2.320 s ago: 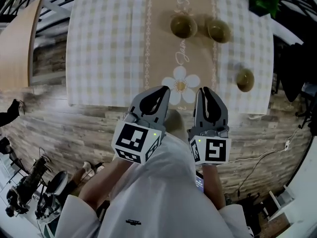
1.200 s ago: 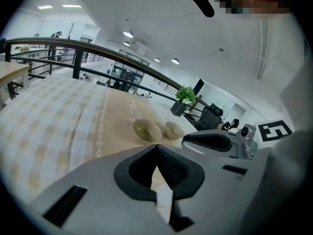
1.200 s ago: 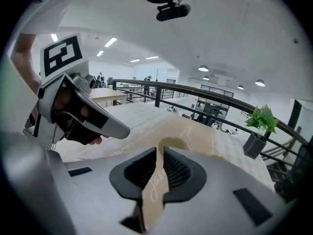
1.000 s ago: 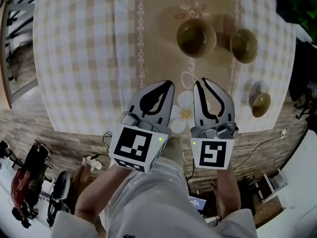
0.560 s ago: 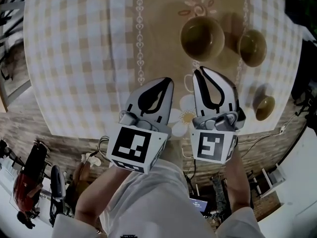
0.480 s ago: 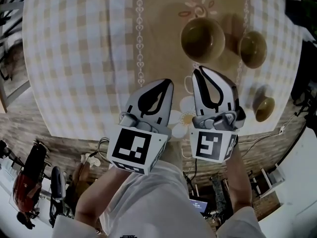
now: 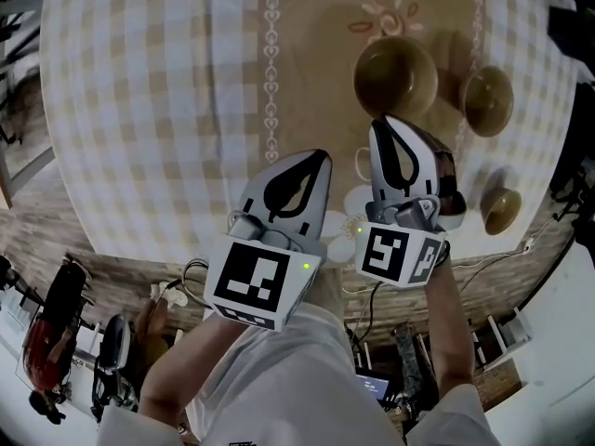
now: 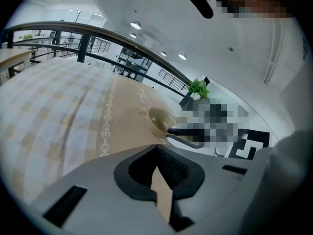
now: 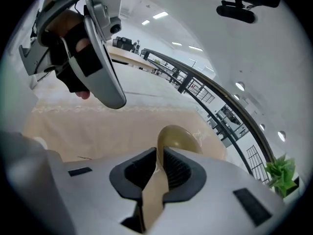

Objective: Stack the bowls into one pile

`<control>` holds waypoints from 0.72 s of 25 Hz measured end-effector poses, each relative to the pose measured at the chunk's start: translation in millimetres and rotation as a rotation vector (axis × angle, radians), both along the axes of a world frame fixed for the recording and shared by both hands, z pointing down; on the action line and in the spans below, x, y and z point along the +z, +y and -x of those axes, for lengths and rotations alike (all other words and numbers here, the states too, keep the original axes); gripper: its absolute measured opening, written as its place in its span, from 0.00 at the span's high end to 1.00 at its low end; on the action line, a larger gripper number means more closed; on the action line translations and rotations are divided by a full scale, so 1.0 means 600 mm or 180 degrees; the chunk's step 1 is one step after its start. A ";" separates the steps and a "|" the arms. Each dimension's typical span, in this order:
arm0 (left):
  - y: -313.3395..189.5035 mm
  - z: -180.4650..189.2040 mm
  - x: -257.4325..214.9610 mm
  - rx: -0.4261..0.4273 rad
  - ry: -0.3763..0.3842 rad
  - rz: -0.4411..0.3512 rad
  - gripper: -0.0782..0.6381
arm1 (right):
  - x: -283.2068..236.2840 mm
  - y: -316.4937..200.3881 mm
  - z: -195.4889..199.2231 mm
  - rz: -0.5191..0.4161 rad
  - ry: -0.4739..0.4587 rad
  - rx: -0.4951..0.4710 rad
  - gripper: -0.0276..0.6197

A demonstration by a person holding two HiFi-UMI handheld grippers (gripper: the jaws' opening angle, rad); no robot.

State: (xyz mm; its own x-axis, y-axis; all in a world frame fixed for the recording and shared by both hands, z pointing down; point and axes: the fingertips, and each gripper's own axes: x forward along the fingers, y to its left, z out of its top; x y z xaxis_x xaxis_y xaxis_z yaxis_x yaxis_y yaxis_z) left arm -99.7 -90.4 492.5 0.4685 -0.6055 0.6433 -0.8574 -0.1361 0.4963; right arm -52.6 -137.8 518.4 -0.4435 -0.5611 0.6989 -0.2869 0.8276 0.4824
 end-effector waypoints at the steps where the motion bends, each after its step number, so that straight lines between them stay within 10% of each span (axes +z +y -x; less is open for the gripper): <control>1: 0.000 -0.001 0.001 -0.0001 0.0004 0.0000 0.86 | 0.001 -0.002 0.000 -0.0059 0.0057 -0.0044 0.90; 18: 0.015 -0.015 -0.014 0.0002 0.0011 -0.0061 0.86 | -0.036 0.008 -0.001 -0.0299 0.0021 -0.0176 0.90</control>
